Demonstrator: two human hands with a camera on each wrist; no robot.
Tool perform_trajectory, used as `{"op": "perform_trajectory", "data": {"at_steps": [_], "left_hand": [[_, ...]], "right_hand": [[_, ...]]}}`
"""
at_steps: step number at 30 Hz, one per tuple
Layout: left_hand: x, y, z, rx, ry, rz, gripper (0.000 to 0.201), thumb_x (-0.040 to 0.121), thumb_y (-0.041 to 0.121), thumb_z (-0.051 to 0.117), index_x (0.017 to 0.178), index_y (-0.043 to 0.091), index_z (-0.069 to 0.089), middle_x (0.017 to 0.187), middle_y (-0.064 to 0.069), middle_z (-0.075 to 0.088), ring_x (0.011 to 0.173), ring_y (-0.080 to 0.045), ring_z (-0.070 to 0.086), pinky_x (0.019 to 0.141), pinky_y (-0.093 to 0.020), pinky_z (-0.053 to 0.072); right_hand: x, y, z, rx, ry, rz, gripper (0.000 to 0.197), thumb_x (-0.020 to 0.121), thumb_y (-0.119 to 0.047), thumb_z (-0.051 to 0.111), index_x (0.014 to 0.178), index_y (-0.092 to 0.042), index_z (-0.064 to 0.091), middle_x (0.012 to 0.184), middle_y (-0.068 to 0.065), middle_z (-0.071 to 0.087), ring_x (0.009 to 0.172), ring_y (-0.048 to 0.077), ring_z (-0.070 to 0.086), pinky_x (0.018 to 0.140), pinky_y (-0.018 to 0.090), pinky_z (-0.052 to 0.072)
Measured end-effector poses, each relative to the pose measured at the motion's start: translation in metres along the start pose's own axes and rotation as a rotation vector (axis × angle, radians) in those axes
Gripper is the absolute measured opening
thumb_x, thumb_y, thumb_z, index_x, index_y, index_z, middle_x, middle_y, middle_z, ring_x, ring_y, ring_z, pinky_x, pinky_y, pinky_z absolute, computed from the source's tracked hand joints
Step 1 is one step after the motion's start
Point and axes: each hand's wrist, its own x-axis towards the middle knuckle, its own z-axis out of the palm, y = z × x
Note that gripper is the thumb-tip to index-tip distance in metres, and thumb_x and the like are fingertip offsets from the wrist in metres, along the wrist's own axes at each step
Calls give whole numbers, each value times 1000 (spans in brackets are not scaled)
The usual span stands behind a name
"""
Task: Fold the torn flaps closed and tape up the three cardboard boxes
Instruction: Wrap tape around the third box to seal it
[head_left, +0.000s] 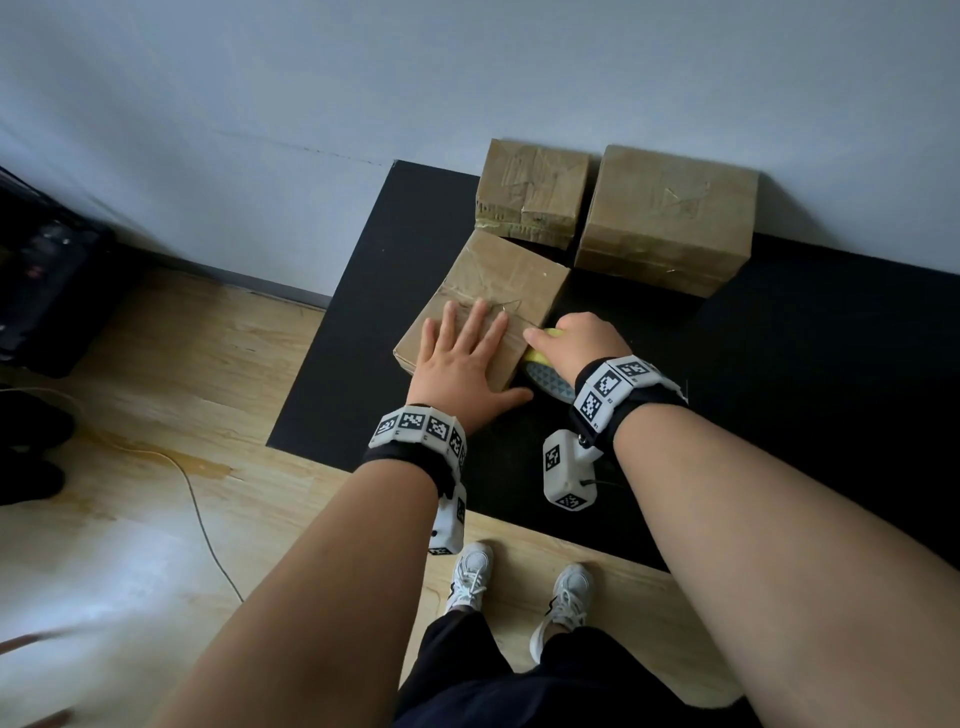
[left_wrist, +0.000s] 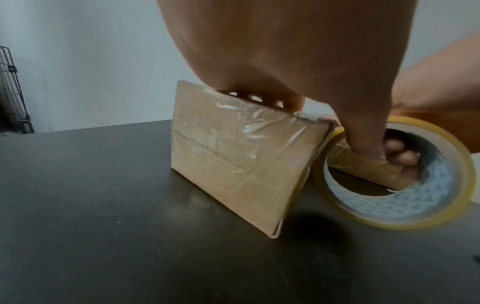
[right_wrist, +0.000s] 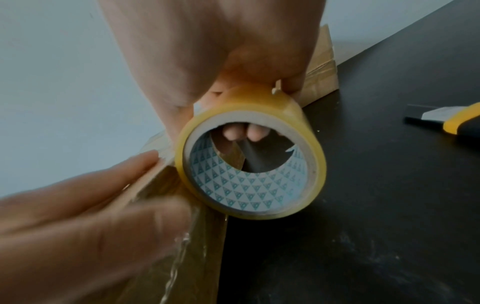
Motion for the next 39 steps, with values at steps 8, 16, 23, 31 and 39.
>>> {"op": "perform_trajectory", "data": {"at_steps": [8,16,23,31,39], "left_hand": [[1,3,-11,-57,8,-65,96,73,56,64,150,50,7,163,2,-4,149,-29,-12,114,-62,-11],[-2,23,-40,-511,-79,-165,81,83,35,60,150,49,16,163,9,6,150,-17,0,117,-56,-3],[-3,21,-48,-737,-121,-284,78,76,38,44,147,52,15,159,11,21,143,-19,25,113,-56,23],[-2,16,-61,-858,-182,-327,72,87,21,49,149,46,23,155,-1,30,135,-26,37,112,-45,31],[1,10,-63,-1041,-95,-385,69,88,6,44,144,45,38,139,-15,49,82,-11,53,68,-18,41]], "right_hand": [[-8,-1,-16,-31,-10,-54,46,88,-60,55,77,-15,57,76,2,56,73,23,57,61,30,38],[-23,-16,-70,25,97,-154,47,84,-56,65,61,-15,58,64,0,56,65,20,56,50,27,32],[-39,-21,-86,420,44,-280,35,89,-41,66,93,-6,73,94,8,66,89,22,59,84,35,45],[-29,0,-78,105,-39,-169,43,84,-49,69,80,-6,71,77,5,65,76,22,62,63,30,45],[-35,22,-55,261,70,-201,49,87,-53,60,70,-7,60,72,12,61,75,31,64,64,35,45]]}}
